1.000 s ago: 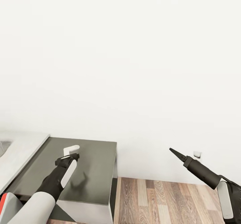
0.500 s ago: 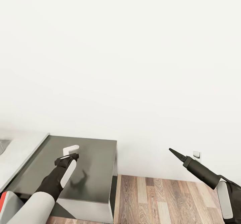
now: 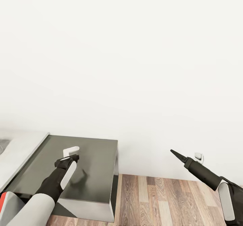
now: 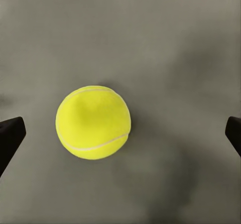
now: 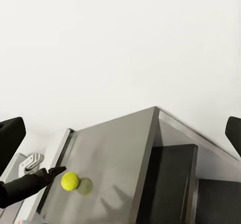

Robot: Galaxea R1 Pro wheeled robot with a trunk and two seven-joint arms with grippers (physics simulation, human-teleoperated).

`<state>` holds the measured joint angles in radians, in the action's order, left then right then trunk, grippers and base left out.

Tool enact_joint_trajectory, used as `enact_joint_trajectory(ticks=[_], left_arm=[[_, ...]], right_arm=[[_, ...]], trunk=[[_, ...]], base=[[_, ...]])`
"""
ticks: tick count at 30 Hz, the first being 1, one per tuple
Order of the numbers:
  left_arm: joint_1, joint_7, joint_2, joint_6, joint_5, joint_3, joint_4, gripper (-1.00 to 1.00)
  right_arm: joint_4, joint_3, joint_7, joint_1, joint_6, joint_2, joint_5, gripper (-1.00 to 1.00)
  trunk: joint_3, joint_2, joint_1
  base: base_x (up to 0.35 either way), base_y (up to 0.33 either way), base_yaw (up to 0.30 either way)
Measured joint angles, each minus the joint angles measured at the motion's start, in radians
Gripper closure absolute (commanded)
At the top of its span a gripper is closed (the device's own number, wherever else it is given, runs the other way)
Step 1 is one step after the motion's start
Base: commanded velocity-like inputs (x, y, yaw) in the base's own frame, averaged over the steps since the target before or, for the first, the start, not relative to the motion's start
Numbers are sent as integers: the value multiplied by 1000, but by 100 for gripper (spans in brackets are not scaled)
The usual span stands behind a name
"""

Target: Put all the toys in the child's room - the three board games (two on the bed and one on the table), the two jigsaw puzzles on the table, and the tennis ball on the table - inside the toy box on the table in the child's room.

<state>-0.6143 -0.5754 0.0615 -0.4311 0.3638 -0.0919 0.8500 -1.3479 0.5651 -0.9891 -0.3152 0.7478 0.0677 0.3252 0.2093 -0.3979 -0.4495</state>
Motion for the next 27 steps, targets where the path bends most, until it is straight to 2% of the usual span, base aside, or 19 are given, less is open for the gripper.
enact_joint_trajectory(ticks=[15,27], left_arm=[[0,0,1,14,0,-1,0,-100],[0,-1,1,15,0,-1,0,-100]], right_arm=[[0,0,3,0,0,0,0,-100],[0,0,3,0,0,0,0,-100]], trunk=[[20,0,0],[36,0,0]], base=[[5,2,0],[129,87,0]])
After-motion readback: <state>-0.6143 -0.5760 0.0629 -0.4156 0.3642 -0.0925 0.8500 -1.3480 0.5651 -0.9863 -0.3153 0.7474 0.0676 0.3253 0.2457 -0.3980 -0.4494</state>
